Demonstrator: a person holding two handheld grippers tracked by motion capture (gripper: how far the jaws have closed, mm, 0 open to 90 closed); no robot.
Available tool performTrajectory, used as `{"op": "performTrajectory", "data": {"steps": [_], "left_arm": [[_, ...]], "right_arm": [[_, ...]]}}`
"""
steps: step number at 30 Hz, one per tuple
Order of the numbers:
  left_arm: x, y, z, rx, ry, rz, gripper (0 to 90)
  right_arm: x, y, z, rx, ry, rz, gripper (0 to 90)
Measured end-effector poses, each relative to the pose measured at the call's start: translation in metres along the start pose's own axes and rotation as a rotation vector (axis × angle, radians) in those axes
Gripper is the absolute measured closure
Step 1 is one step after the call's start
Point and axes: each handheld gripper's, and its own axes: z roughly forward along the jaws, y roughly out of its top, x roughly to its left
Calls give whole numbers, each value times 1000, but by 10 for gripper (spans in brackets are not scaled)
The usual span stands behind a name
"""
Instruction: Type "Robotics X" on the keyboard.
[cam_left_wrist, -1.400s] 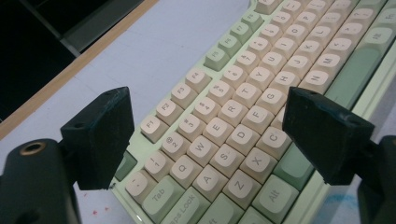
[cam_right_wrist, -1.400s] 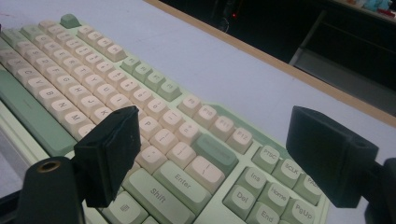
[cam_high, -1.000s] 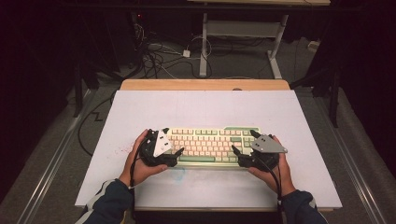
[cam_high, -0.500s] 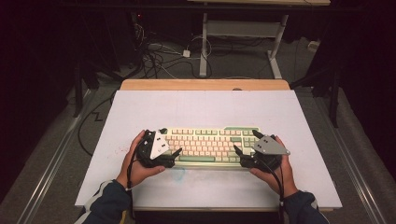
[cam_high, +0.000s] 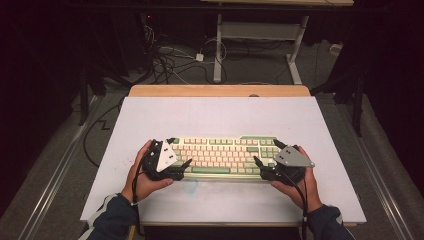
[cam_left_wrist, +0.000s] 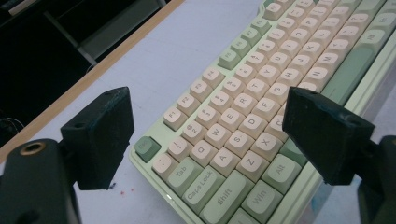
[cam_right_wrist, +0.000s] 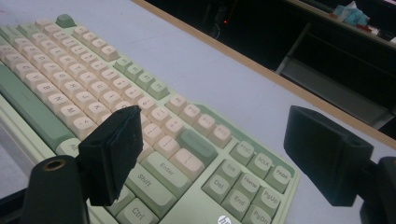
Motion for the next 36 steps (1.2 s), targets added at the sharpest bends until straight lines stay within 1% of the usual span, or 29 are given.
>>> {"op": "performTrajectory", "data": {"steps": [1,3,4,6,8,10,18,19,25,36], "left_arm": [[0,0,-1,-2,-2,-4,156],[1,1,-2,-3,1,4,156],[1,1,-3,-5,-1,-3,156],[2,1,-4,-5,2,2,156],[3,1,-6,-8,3,-4,156],[5,1,-7,-7,10,2,156],[10,3,-15,-17,21,-11,156],[11,2,-16,-15,24,-6,156],[17,3,-23,-24,39,-20,156],[27,1,-36,-27,67,-29,156]], "right_arm": [[-1,0,-1,-4,0,2,203],[-2,0,-2,-4,2,0,203],[-2,0,-3,-4,-1,0,203],[-3,0,-4,-4,-1,-1,203],[-4,0,-6,-5,-5,-3,203],[-6,-1,-7,-6,-7,-2,203],[-12,-2,-15,-9,-23,6,203],[-13,-2,-15,-11,-24,4,203],[-17,-4,-20,-10,-32,5,203],[-25,-9,-29,-7,-52,17,203]]}}
